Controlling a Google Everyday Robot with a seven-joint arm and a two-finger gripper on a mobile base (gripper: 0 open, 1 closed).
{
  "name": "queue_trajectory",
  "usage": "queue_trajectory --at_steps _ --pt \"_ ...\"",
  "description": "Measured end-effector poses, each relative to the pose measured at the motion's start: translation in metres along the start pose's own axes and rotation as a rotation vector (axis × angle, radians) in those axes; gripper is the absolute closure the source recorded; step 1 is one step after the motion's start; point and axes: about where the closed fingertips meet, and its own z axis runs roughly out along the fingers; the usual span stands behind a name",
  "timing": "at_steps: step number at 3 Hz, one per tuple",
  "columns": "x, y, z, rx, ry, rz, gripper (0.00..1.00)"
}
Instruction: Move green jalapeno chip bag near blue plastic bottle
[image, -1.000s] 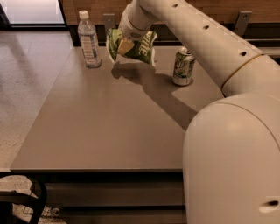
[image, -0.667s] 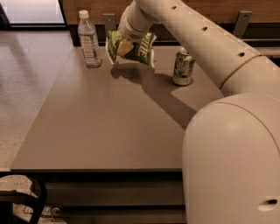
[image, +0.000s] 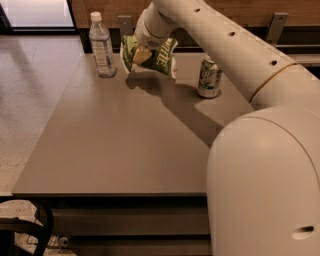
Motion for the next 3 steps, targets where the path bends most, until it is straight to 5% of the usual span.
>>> queue_trajectory --at_steps 1,3 --pt "-0.0006 0.0021 0.0039 -0.006 -0.001 -0.001 0.06" --pt "-0.0009 0.0032 0.0060 -0.010 -0.001 -0.001 0.00"
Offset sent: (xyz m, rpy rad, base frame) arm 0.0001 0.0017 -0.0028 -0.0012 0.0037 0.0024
